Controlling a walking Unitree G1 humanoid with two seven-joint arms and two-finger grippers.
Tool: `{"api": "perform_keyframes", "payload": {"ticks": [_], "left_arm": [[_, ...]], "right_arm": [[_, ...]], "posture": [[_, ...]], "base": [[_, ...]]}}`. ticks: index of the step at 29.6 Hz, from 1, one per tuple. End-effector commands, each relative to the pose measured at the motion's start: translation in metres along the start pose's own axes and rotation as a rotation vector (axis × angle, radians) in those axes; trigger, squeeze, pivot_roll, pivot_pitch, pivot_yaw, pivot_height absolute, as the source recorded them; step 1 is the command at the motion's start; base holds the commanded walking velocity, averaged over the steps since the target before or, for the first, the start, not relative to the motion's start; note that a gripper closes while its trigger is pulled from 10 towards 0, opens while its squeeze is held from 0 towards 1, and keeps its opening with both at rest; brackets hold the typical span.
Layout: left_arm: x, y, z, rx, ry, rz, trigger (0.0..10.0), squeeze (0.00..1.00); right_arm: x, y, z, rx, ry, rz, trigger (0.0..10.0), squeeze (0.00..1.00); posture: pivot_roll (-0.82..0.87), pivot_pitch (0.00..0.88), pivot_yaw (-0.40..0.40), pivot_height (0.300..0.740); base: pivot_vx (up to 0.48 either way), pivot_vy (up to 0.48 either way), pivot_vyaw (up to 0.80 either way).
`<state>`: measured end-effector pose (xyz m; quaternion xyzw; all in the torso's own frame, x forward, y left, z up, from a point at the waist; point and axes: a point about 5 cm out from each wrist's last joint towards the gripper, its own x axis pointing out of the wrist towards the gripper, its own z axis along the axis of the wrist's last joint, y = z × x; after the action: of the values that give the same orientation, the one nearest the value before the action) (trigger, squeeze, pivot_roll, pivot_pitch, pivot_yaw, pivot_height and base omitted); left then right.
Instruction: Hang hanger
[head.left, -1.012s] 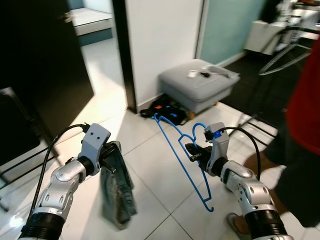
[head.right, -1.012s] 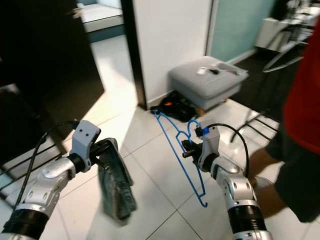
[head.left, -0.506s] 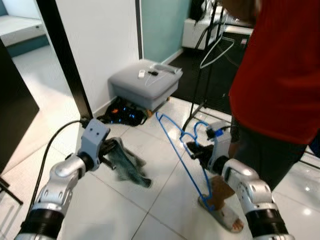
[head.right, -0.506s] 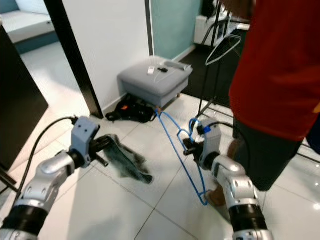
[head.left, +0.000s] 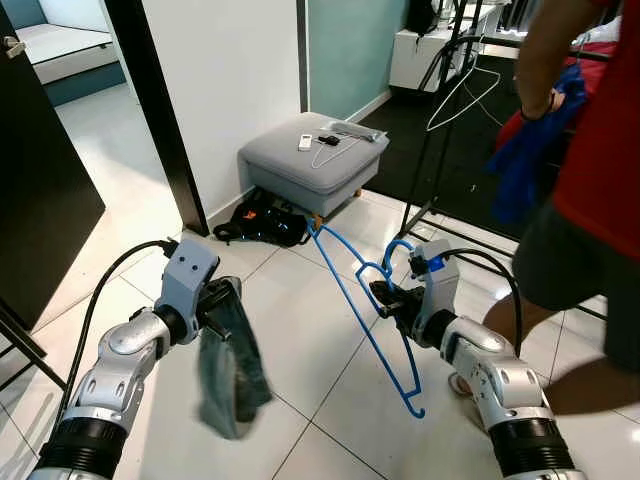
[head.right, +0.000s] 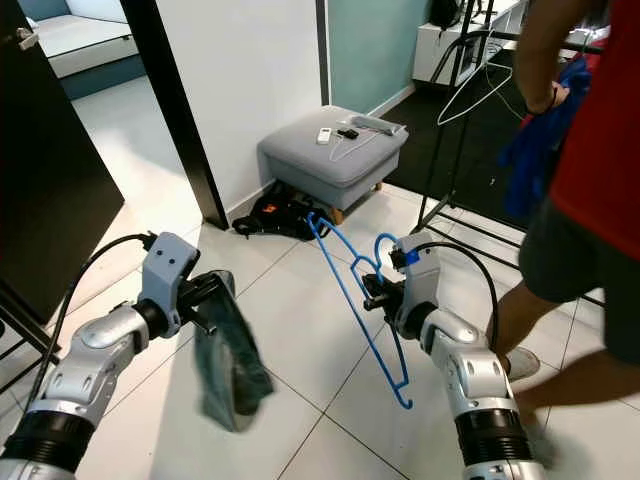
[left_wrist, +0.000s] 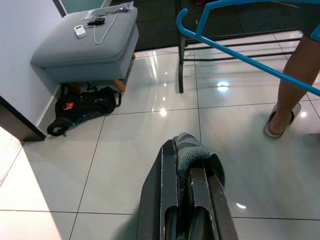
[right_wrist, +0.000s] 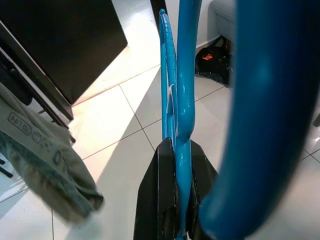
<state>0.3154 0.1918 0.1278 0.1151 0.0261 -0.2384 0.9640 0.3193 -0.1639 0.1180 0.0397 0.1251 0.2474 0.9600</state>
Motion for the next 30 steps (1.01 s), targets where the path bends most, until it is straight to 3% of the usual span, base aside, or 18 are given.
{"api": "perform_keyframes", "payload": {"ticks": [1,16,22,23,24,26,28,30], "left_arm": [[-0.004,0.002,-0.003,0.007,0.019,0.004,10.0,0.00],[-0.001,0.003,-0.001,0.005,0.016,0.005,10.0,0.00],[0.000,0.005,0.004,0.050,0.017,0.005,10.0,0.00],[0.001,0.014,0.017,0.130,0.007,0.029,10.0,0.00],[0.001,0.014,0.017,0.130,0.007,0.029,10.0,0.00],[0.003,0.035,0.052,0.274,-0.047,0.089,10.0,0.00],[0.003,0.035,0.052,0.274,-0.047,0.089,10.0,0.00],[0.007,0.046,0.087,0.378,-0.110,0.098,10.0,0.00]], "right_arm": [[0.000,0.002,0.000,0.012,0.002,0.012,10.0,0.00],[0.001,0.001,0.001,0.002,0.008,0.011,10.0,0.00],[0.001,0.001,0.005,-0.016,0.000,0.021,10.0,0.00],[-0.005,0.000,0.011,-0.050,-0.008,0.053,10.0,0.00],[-0.005,0.000,0.011,-0.050,-0.008,0.053,10.0,0.00],[-0.023,0.001,0.024,-0.121,-0.019,0.159,10.0,0.00],[-0.023,0.001,0.024,-0.121,-0.019,0.159,10.0,0.00],[-0.042,0.011,0.036,-0.186,-0.014,0.311,10.0,0.00]], "posture": [[-0.07,0.052,0.045,0.740],[-0.07,0.060,0.043,0.740],[-0.07,0.062,0.043,0.740],[-0.06,0.066,0.046,0.740],[-0.06,0.066,0.046,0.740],[-0.06,0.068,0.049,0.740],[-0.06,0.068,0.049,0.740],[-0.05,0.065,0.054,0.740]], "base": [[0.000,0.000,0.00],[0.000,0.000,0.00],[0.000,0.000,0.00],[0.000,0.000,0.00],[0.000,0.000,0.00],[0.000,0.000,0.00],[0.000,0.000,0.00],[0.000,0.000,0.00]]}}
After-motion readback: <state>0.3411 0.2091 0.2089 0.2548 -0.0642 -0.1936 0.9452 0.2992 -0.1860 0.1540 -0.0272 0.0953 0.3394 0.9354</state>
